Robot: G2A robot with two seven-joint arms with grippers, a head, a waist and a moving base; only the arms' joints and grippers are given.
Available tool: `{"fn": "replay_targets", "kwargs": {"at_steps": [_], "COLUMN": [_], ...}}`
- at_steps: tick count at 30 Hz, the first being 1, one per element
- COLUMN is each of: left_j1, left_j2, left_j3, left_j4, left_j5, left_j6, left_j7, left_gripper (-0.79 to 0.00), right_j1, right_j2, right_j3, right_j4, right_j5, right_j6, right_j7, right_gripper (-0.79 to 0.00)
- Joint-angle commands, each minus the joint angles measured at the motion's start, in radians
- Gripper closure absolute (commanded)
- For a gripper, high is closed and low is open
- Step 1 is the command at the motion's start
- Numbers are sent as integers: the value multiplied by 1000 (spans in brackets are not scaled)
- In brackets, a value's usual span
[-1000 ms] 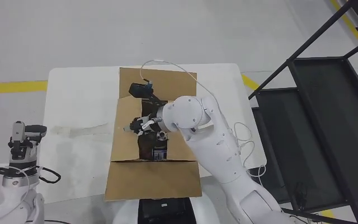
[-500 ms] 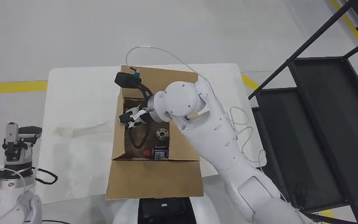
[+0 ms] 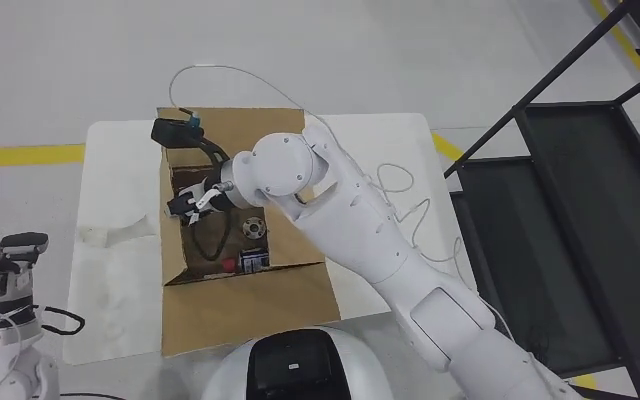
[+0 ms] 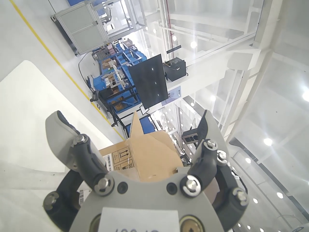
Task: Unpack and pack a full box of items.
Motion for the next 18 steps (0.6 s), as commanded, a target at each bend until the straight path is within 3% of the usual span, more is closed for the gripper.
{"fn": "replay_targets", "kwargs": {"at_steps": [1, 3, 5, 6, 11, 18], "left_j1": [3, 5, 6, 7, 3, -10], "left_j2": [0, 0, -1, -2, -5, -10], "left_j3": [-10, -17, -19, -19, 4, 45], "left_j4": [6, 11, 14, 14, 2, -18], "left_j5": [-3, -5, -6, -5, 11, 44], "left_j6": [1, -1, -2, -2, 2, 14], "left_j7": [-2, -5, -6, -7, -11, -7], "left_gripper": [-785, -785, -785, -785, -785, -785], "right_j1": [17, 27, 27, 26, -21, -186], "right_j2": [-5, -9, -11, -9, 18, 76], "right_j3": [-18, -40, -40, -40, -6, 118], "right_j4": [37, 71, 91, 94, 25, -224], "right_j5": [-12, -34, -18, -24, -86, -144], "right_j6": [2, 13, 22, 26, 101, 198], "right_j7": [-40, -67, -82, -82, -6, 105], "right_gripper": [0, -46, -683, -785, -785, -785]}}
